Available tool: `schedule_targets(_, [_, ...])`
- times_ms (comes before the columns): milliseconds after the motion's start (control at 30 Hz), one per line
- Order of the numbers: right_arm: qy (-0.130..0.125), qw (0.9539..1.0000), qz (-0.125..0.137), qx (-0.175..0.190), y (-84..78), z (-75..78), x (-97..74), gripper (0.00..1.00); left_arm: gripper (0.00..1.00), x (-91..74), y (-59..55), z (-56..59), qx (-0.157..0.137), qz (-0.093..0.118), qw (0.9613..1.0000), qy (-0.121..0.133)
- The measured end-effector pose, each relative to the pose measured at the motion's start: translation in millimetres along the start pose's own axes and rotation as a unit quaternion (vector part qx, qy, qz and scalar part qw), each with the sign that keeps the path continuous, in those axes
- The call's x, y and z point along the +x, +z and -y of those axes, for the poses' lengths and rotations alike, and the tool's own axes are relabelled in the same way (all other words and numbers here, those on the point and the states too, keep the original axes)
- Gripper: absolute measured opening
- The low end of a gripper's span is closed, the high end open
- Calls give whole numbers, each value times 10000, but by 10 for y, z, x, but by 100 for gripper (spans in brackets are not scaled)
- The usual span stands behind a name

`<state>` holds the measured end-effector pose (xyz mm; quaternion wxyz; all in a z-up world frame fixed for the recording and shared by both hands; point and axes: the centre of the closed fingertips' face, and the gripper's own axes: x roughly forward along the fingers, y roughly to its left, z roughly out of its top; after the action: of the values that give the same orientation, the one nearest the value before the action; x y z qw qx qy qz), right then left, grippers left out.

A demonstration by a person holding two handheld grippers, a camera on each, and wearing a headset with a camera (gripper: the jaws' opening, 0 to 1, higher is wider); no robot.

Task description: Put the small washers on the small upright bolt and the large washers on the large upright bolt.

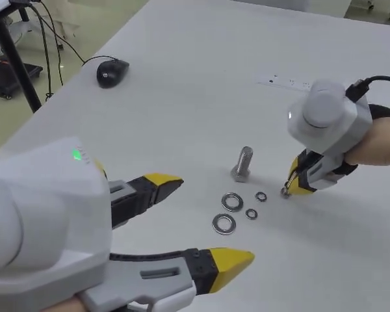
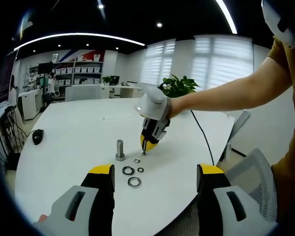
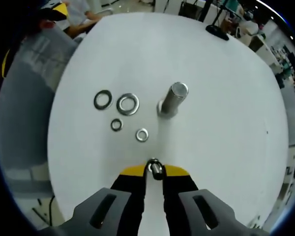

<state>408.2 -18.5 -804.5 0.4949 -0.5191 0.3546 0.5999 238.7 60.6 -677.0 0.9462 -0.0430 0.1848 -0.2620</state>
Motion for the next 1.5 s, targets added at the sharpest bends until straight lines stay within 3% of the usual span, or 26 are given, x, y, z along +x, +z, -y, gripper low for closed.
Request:
schedule_targets(400, [-3, 10000, 16, 8, -56, 61, 101, 14, 67, -9, -8, -16, -15, 4, 10000, 46])
schedule_targets(567, [-73, 9999, 92, 121, -64, 57, -4, 16, 67, -14, -2, -14, 2, 4, 10000, 45])
schedule_targets(767, [-124, 9996, 129, 239, -131, -36, -142, 16, 67, -22, 6, 5, 18, 21, 10000, 31])
schedule_targets(933, [-44, 9993, 180, 311, -161, -204, -213, 15, 67, -27, 13, 28, 52, 41, 10000, 13])
schedule_targets(1233, [118, 9987, 447, 231, 133, -496, -140, 15, 67, -33, 33, 79, 95, 88, 9999, -28])
schedule_targets(1500, [237, 9979, 600, 42, 433, -571, 41, 16, 67, -65, 40, 81, 55, 144, 9999, 2])
